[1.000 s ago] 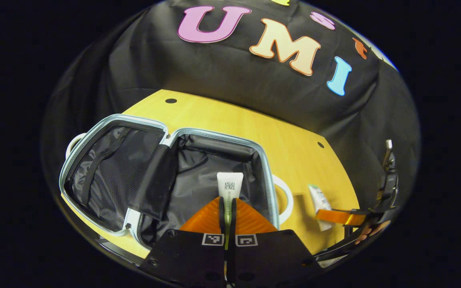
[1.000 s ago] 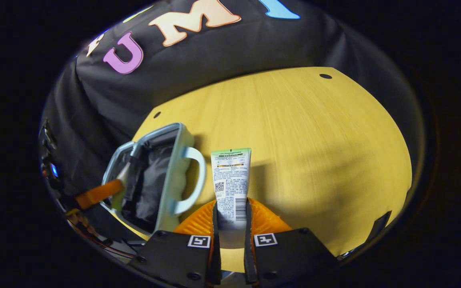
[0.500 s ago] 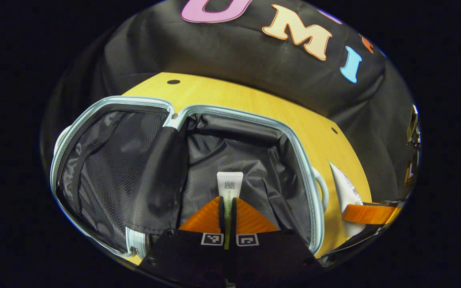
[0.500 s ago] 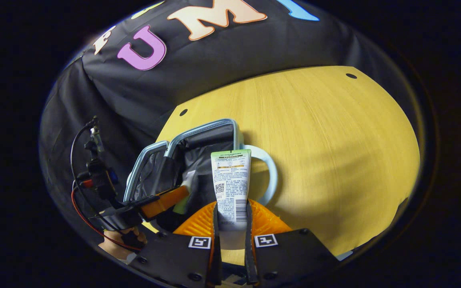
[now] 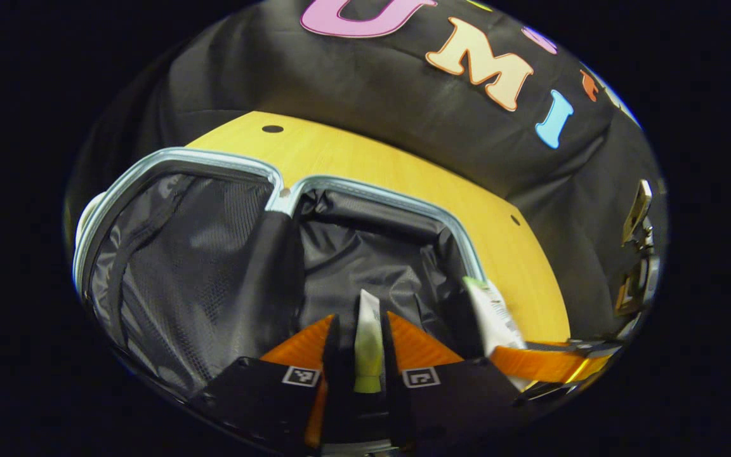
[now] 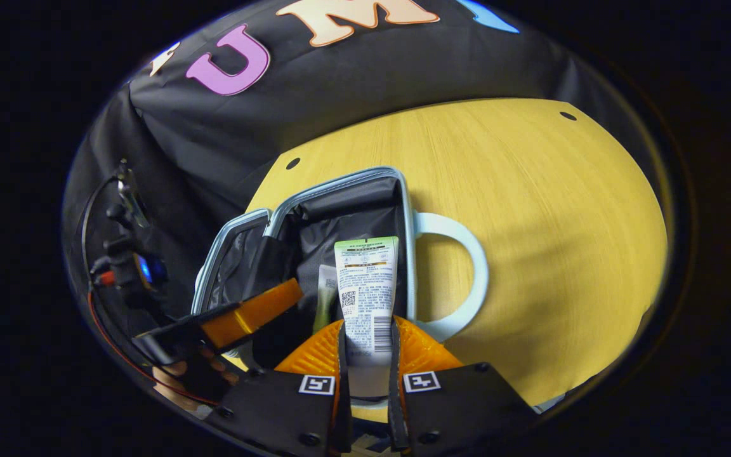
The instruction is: First open the suitcase, pack the skin care products into it, and then close the suitcase.
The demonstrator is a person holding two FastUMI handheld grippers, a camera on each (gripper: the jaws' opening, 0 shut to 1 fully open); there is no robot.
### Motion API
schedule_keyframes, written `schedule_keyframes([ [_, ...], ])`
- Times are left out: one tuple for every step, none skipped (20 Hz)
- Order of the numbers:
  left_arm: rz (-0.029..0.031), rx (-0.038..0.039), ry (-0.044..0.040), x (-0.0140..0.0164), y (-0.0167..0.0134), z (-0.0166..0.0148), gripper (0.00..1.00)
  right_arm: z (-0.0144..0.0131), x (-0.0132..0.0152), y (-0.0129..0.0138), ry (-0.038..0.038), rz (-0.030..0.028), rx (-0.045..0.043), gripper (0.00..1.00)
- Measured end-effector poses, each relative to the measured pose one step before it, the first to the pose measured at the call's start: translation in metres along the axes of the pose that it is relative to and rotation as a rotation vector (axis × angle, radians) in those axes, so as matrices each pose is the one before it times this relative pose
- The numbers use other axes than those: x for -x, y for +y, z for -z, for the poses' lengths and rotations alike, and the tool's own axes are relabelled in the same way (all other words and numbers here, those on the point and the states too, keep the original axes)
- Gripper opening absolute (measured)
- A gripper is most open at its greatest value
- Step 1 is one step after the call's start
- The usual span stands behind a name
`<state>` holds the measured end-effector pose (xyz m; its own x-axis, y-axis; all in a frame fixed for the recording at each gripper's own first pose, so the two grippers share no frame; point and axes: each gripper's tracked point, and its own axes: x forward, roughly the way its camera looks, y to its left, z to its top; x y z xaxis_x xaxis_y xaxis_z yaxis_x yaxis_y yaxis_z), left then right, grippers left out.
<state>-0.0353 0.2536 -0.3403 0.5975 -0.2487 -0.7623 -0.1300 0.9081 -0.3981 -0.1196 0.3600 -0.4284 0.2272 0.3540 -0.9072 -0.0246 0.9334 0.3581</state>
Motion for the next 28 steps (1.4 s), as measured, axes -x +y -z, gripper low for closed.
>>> schedule_keyframes([
  [0.00937, -0.01008, -0.02472, 0.00764, 0.00055, -0.01102, 0.38, 0.00144, -0.00498, 0.00113, -0.00017, 0.01331, 0.01342, 0.24],
  [0.00504, -0.01156, -0.03009, 0.00760, 0.00224, -0.01163, 0.43, 0.00067, -0.00612, 0.00146, -0.00447, 0.01682, 0.01276, 0.25],
  [0.00185, -0.01102, -0.02996, 0.00949, 0.00483, -0.01195, 0.46, 0.00247, -0.00514, 0.00125, 0.00320, 0.01263, 0.01009, 0.25],
  [-0.00513, -0.00796, -0.02673, 0.00673, 0.00738, -0.00990, 0.56, 0.00341, -0.00505, 0.00160, 0.00592, 0.01075, 0.00554, 0.25],
  [-0.00425, -0.00530, -0.01876, 0.00788, 0.00879, -0.00970, 0.60, 0.00456, -0.00600, 0.00160, 0.01063, 0.00993, 0.00506, 0.25],
  [-0.01551, -0.00038, -0.02274, 0.00754, 0.01132, -0.00892, 0.65, 0.00426, -0.00869, 0.00138, 0.00748, 0.01067, 0.00524, 0.25],
  [-0.02012, 0.00604, -0.02470, 0.00670, 0.01190, -0.01082, 0.69, 0.00251, -0.00501, 0.00142, 0.00364, 0.00802, 0.00494, 0.20],
  [-0.02788, 0.00792, -0.01529, 0.00683, 0.01623, -0.00731, 0.65, 0.00195, -0.00321, 0.00161, 0.00518, 0.00742, 0.00361, 0.25],
  [-0.02831, 0.00602, -0.01167, 0.00569, 0.02016, -0.00419, 0.65, 0.00183, -0.00243, 0.00143, 0.00411, 0.00768, 0.00279, 0.28],
  [-0.03260, 0.00171, -0.01988, 0.00322, 0.01866, -0.00671, 0.65, 0.00038, -0.00122, 0.00147, -0.00097, 0.00333, 0.00355, 0.30],
  [-0.03491, 0.00203, -0.01557, 0.00405, 0.02115, -0.00782, 0.69, -0.00112, 0.00092, -0.00049, -0.00195, -0.00069, 0.00060, 0.32],
  [-0.03513, 0.00223, -0.01558, 0.00479, 0.02086, -0.00800, 0.65, -0.00040, 0.00128, 0.00128, -0.00425, -0.00783, -0.00490, 0.34],
  [-0.03942, 0.00156, -0.01577, 0.00408, 0.02194, -0.00838, 0.65, -0.00482, 0.00324, 0.00204, -0.01833, -0.01198, -0.00382, 0.38],
  [-0.03637, 0.00062, -0.01613, 0.00225, 0.01988, -0.00766, 0.66, -0.00606, 0.00276, 0.00266, -0.02024, -0.00932, -0.00091, 0.38],
  [-0.03435, 0.00388, -0.01154, 0.00126, 0.01975, -0.00748, 0.68, -0.00673, 0.00342, 0.00820, -0.01762, -0.02936, -0.00633, 0.55],
  [-0.02968, 0.00203, -0.00904, 0.00079, 0.01692, -0.00624, 0.78, -0.00541, 0.00353, 0.00902, -0.02300, -0.02831, -0.00407, 0.72],
  [-0.02820, 0.00137, -0.00765, -0.00138, 0.01570, -0.00630, 0.81, -0.00928, 0.00681, 0.00451, -0.03609, -0.01758, 0.00925, 0.82],
  [-0.02531, -0.00219, -0.00484, -0.00280, 0.01377, -0.00399, 0.84, -0.01016, 0.00457, 0.00344, -0.04084, -0.01738, 0.01377, 1.00],
  [-0.02227, -0.00230, -0.00323, -0.00308, 0.01041, 0.00077, 0.84, -0.01061, 0.00531, 0.00322, -0.03900, -0.01215, 0.01780, 0.93],
  [-0.01596, -0.00244, 0.00360, -0.00277, 0.01204, 0.00073, 0.84, -0.00898, 0.00726, 0.00327, -0.03511, -0.01215, 0.01546, 0.98],
  [-0.01358, -0.00613, -0.00052, -0.00443, 0.01185, -0.00216, 0.84, -0.00855, 0.00539, 0.00116, -0.03080, -0.00646, 0.01514, 0.98],
  [-0.01859, -0.00187, 0.00920, -0.00635, 0.01056, 0.00090, 0.84, -0.00679, 0.00414, -0.00141, -0.02494, 0.00189, 0.01393, 0.98],
  [-0.01546, -0.00477, 0.02172, -0.00555, 0.00909, 0.00487, 0.84, -0.00557, 0.00332, -0.00287, -0.01953, 0.00879, 0.01212, 0.98],
  [-0.01092, -0.00536, 0.02241, -0.00494, 0.00837, 0.00675, 0.84, -0.00169, 0.00161, -0.00506, -0.01011, 0.01352, 0.01085, 0.98],
  [-0.00338, -0.00673, 0.02248, -0.00709, 0.00579, 0.00525, 0.84, -0.00208, 0.00266, -0.00551, -0.00821, 0.01622, 0.00965, 0.98],
  [-0.00014, -0.00552, 0.01826, -0.00681, 0.00389, 0.00489, 0.84, -0.00291, 0.00314, -0.00520, -0.01159, 0.01651, 0.00625, 0.98],
  [-0.00550, 0.00165, 0.02624, -0.00566, 0.00557, 0.00641, 0.87, -0.00257, 0.00180, -0.00492, -0.00928, 0.01295, -0.00049, 0.98],
  [0.00324, 0.00288, 0.02923, -0.00940, 0.00309, 0.00762, 0.84, -0.00023, 0.00182, -0.00396, -0.00389, 0.01202, -0.00817, 0.98],
])
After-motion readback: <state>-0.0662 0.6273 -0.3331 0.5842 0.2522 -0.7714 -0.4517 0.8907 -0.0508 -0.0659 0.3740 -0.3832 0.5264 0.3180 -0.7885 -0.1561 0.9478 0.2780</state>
